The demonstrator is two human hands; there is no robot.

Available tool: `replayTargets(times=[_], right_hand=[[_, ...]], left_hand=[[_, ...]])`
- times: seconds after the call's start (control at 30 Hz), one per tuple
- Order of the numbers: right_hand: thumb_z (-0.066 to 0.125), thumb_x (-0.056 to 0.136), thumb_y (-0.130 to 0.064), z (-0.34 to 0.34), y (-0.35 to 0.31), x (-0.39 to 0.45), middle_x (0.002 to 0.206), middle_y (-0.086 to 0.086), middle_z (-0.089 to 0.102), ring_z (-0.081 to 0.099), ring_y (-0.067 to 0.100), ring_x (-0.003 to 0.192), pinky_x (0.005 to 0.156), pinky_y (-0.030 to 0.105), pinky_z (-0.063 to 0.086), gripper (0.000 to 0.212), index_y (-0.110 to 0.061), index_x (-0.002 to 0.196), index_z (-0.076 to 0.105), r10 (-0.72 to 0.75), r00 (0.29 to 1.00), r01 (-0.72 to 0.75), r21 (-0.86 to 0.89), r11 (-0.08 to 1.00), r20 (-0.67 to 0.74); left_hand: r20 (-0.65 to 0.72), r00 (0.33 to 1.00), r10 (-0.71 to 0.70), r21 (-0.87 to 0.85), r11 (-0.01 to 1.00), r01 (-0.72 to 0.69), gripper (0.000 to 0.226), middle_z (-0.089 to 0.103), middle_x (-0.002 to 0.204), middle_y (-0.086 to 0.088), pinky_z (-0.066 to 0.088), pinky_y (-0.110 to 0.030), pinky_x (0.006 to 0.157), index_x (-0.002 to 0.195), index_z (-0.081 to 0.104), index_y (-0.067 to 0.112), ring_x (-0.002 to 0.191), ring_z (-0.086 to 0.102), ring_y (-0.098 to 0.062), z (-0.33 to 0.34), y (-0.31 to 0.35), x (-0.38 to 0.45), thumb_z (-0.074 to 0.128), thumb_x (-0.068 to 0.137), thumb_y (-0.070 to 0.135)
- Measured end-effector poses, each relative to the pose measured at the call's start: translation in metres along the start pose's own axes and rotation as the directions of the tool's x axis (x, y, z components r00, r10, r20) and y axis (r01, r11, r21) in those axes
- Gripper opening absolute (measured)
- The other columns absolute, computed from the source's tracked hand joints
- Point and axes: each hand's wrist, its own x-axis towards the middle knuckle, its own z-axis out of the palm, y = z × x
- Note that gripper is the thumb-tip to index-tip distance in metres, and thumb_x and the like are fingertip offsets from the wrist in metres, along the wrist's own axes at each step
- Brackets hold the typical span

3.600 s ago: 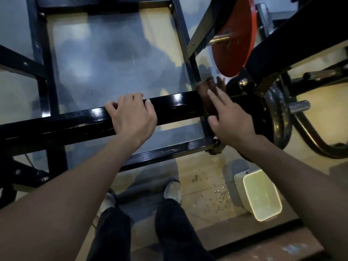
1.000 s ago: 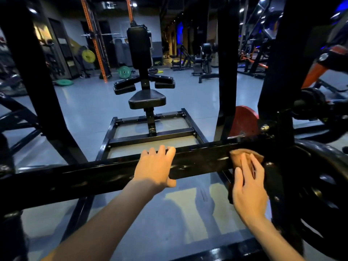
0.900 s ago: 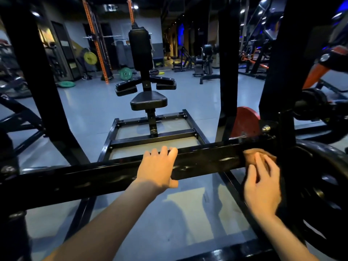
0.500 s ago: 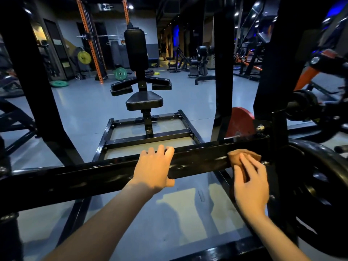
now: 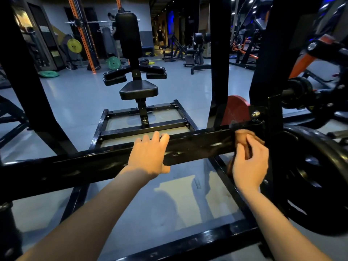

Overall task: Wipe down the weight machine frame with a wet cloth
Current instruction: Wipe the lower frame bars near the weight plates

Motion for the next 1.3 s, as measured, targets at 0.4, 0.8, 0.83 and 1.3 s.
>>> replayTargets(times=[0.4, 0.8, 0.83, 1.3], right_hand=[[0.068, 0.098, -0.02, 0.006, 0.001, -0.017, 0.135, 0.004, 0.058, 0.057, 0.02, 0.124, 0.087, -0.007, 0.027, 0.036, -0.017, 0.134, 0.069, -0.038, 0.999, 0.037, 0.049, 0.998, 0.018], [0.063, 0.102, -0.026, 0.006, -0.001, -0.026, 0.134, 0.001, 0.058, 0.057, 0.013, 0.119, 0.087, -0.001, 0.032, 0.029, -0.023, 0.131, 0.068, -0.116, 0.993, 0.115, 0.035, 0.993, 0.032], [0.062, 0.102, -0.026, 0.008, -0.005, -0.014, 0.134, 0.003, 0.057, 0.056, 0.014, 0.119, 0.085, -0.006, 0.027, 0.03, -0.021, 0.132, 0.066, 0.004, 0.999, -0.001, 0.079, 0.997, -0.037], [0.062, 0.102, -0.025, 0.011, -0.015, -0.002, 0.133, 0.001, 0.054, 0.052, 0.008, 0.12, 0.091, -0.003, 0.03, 0.031, -0.018, 0.132, 0.064, 0.013, 0.997, -0.006, 0.097, 0.995, -0.075]], left_hand=[[-0.019, 1.0, -0.001, 0.047, 0.999, 0.001, 0.086, 0.05, 0.126, -0.005, 0.046, -0.038, 0.091, 0.139, 0.034, 0.018, 0.108, 0.054, -0.028, 0.002, 0.0, 0.0, 0.072, 0.078, 0.066], [-0.019, 1.0, 0.005, 0.056, 0.998, -0.004, 0.093, 0.05, 0.133, -0.007, 0.046, -0.039, 0.091, 0.145, 0.031, 0.018, 0.112, 0.054, -0.03, 0.003, 0.001, -0.001, 0.073, 0.078, 0.067], [-0.022, 1.0, 0.005, 0.054, 0.999, -0.004, 0.092, 0.049, 0.133, -0.007, 0.046, -0.039, 0.09, 0.145, 0.032, 0.018, 0.111, 0.054, -0.029, 0.002, 0.001, -0.002, 0.073, 0.079, 0.067], [-0.014, 1.0, -0.013, 0.054, 0.998, 0.014, 0.094, 0.051, 0.129, -0.006, 0.047, -0.039, 0.09, 0.145, 0.033, 0.019, 0.108, 0.055, -0.029, 0.002, 0.003, -0.001, 0.073, 0.076, 0.069]])
